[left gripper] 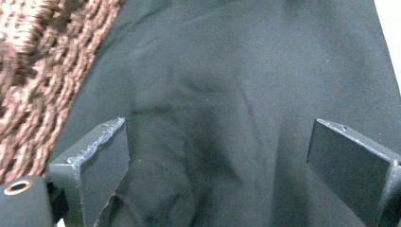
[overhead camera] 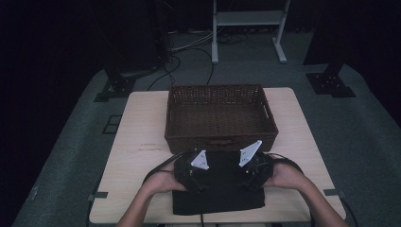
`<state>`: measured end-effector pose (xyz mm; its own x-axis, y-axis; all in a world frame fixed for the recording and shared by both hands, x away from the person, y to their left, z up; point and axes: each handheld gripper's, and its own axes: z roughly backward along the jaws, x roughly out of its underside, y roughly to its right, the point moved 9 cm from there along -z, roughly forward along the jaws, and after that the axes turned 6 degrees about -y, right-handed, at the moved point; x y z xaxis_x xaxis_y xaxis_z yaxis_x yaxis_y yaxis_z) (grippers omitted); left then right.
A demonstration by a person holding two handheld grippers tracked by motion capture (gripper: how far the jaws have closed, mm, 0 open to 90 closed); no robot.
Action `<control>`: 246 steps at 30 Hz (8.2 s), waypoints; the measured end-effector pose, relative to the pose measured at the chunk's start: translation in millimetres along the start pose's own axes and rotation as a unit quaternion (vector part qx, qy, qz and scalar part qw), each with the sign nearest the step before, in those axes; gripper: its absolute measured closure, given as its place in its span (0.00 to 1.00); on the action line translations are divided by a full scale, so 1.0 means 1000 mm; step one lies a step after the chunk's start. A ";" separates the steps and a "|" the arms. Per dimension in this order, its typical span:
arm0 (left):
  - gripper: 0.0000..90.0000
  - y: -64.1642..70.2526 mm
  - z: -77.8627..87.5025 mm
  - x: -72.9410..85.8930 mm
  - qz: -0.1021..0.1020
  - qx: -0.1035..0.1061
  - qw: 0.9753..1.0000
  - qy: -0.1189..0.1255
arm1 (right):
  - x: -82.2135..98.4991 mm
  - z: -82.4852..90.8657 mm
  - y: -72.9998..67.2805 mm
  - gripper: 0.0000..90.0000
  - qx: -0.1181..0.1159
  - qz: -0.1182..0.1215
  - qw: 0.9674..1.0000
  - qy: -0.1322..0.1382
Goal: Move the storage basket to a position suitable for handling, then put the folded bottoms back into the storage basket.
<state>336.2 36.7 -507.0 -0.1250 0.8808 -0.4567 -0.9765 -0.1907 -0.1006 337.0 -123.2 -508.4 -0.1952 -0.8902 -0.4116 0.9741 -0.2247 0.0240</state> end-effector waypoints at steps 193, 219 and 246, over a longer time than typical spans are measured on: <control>0.81 -0.072 0.156 -0.109 -0.051 -0.011 0.998 0.029 | -0.086 0.172 0.043 0.81 0.039 0.019 0.996 0.078; 0.81 -0.116 0.171 -0.128 -0.052 -0.011 0.998 0.038 | -0.105 0.197 0.087 0.81 0.050 0.027 0.995 0.086; 0.81 -0.164 0.182 -0.143 -0.049 -0.020 0.998 0.039 | -0.125 0.215 0.130 0.81 0.061 0.024 0.994 0.088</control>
<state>482.4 21.2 -264.3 -0.0139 0.8600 -0.5101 -0.9754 -0.1238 -0.1823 463.2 -125.7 -257.9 -0.1150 -0.8207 -0.5597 0.9587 -0.2391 0.1537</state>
